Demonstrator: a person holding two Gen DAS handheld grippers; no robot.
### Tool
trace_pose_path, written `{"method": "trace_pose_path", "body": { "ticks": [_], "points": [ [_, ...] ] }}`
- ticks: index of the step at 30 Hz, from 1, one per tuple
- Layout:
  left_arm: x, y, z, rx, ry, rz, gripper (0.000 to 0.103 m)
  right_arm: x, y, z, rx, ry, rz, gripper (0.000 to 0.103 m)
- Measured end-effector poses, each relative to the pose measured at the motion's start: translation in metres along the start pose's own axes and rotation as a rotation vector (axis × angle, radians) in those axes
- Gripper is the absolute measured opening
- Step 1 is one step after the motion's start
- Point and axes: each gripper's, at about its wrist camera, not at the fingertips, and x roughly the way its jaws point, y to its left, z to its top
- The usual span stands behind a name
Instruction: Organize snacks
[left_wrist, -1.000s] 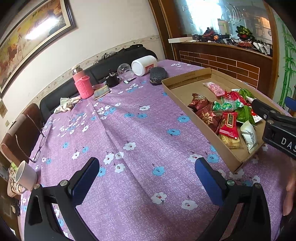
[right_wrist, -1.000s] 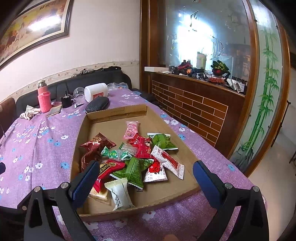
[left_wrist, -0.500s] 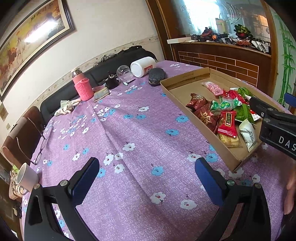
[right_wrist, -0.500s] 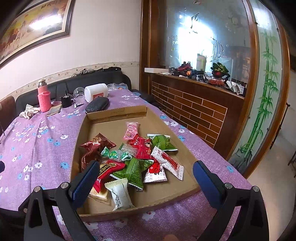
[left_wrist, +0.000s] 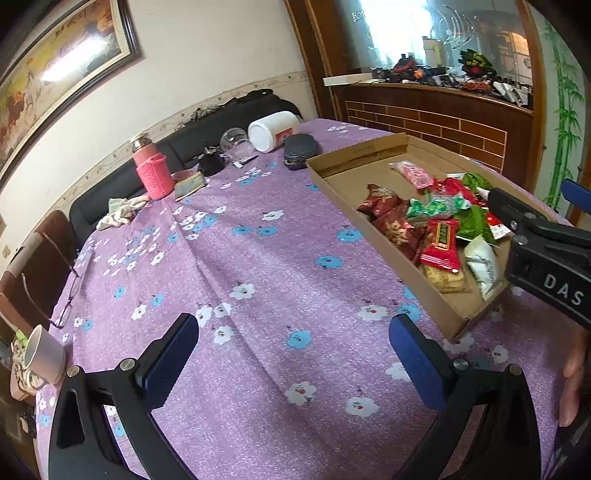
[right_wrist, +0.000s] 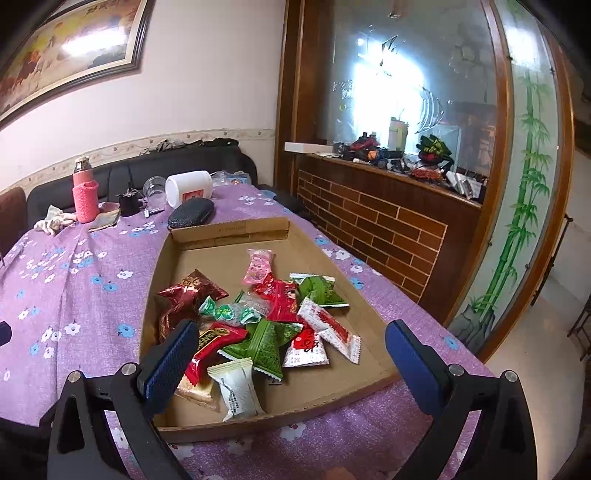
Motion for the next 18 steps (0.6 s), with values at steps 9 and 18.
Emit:
{"method": "trace_pose_path", "body": {
  "ticks": [9, 18],
  "points": [
    [-0.006, -0.019, -0.002, 0.059, -0.017, -0.095, 0.103, -0.009, -0.012, 0.001, 0.026, -0.011, -0.041, 0.102],
    [-0.027, -0.035, -0.007, 0.131, -0.086, -0.163, 0.103, -0.024, -0.028, -0.003, 0.024, -0.019, -0.090, 0.102]
  ]
}}
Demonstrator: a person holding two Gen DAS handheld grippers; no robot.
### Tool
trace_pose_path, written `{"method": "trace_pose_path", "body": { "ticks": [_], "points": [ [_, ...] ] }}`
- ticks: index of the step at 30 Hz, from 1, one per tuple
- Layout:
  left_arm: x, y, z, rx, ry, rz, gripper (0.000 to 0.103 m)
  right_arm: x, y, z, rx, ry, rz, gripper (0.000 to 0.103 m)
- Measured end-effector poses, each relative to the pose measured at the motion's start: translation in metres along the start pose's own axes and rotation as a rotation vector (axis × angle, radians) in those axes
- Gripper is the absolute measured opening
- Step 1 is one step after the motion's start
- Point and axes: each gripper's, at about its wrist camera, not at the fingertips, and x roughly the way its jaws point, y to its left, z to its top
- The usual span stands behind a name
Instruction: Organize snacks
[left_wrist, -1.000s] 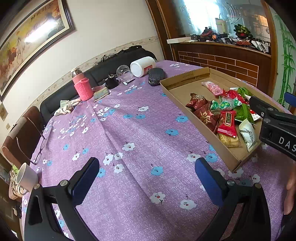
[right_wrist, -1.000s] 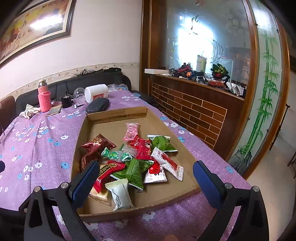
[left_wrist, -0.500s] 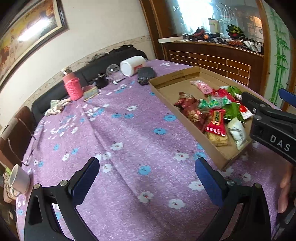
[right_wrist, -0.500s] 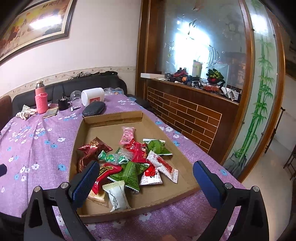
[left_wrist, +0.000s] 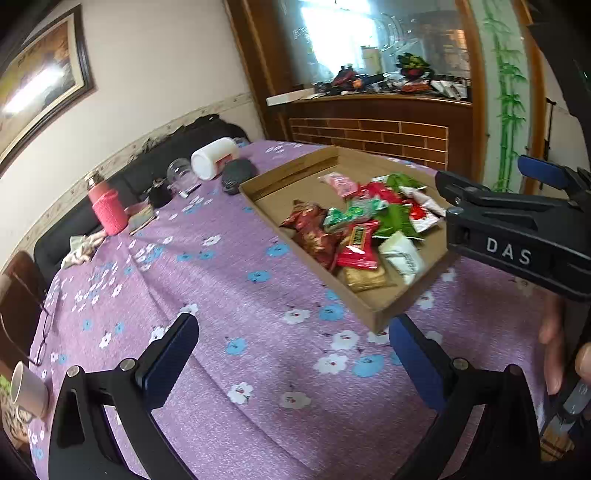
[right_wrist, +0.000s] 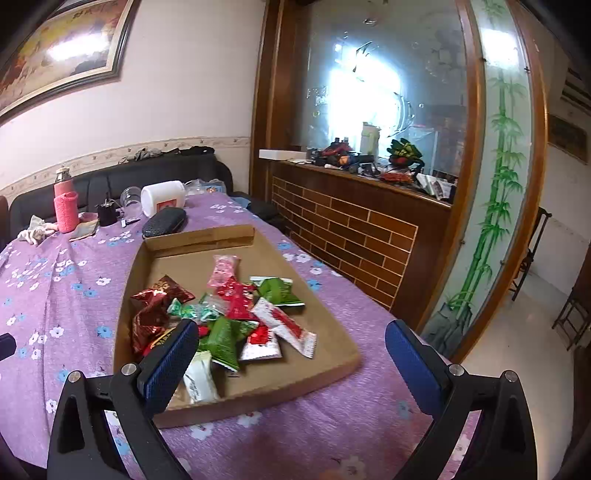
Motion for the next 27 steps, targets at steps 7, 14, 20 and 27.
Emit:
{"method": "trace_pose_path", "body": {
  "ticks": [7, 14, 20, 27],
  "points": [
    [-0.002, 0.000, 0.000, -0.005, -0.003, -0.002, 0.103, -0.009, -0.006, -0.003, -0.003, 0.003, -0.013, 0.102],
    [0.001, 0.009, 0.001, -0.049, 0.010, -0.007, 0.103, -0.014, -0.003, -0.005, -0.012, 0.010, 0.005, 0.102],
    [0.001, 0.009, 0.001, -0.050, 0.011, -0.006, 0.103, -0.015, -0.001, -0.006, -0.014, 0.017, 0.011, 0.102],
    [-0.002, 0.010, 0.000, -0.048, -0.004, 0.003, 0.103, -0.015, 0.000, -0.008, -0.006, 0.021, 0.013, 0.102]
  ]
}}
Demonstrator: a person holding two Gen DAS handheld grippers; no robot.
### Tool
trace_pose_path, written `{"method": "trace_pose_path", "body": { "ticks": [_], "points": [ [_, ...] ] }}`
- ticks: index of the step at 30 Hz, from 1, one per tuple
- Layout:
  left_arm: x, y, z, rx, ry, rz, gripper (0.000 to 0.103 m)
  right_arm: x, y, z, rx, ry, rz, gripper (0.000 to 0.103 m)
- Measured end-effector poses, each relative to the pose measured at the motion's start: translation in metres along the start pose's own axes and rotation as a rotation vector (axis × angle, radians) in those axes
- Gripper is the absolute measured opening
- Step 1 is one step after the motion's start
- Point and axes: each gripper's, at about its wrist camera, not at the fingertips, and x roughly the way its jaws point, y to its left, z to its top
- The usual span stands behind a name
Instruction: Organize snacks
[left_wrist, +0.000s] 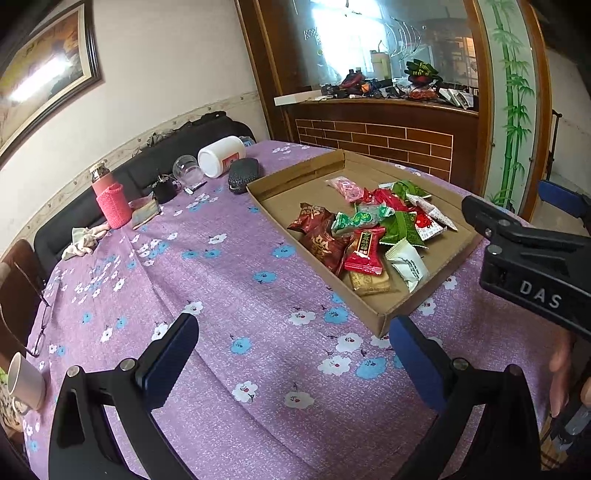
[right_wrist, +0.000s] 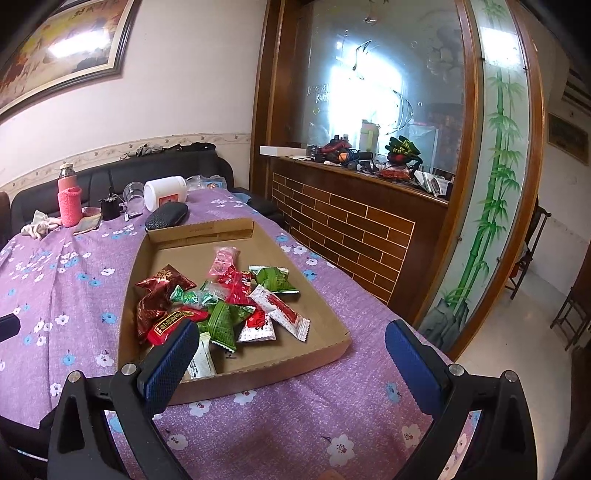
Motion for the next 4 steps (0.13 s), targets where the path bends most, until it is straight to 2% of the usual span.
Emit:
{"method": "trace_pose_path", "body": {
  "ticks": [4],
  "points": [
    [-0.0009, -0.0053, -0.0010, 0.019, -0.005, 0.018, 0.103, 0.0022, -0.0002, 0.0002, 0.003, 0.004, 0.002, 0.102]
  ]
}}
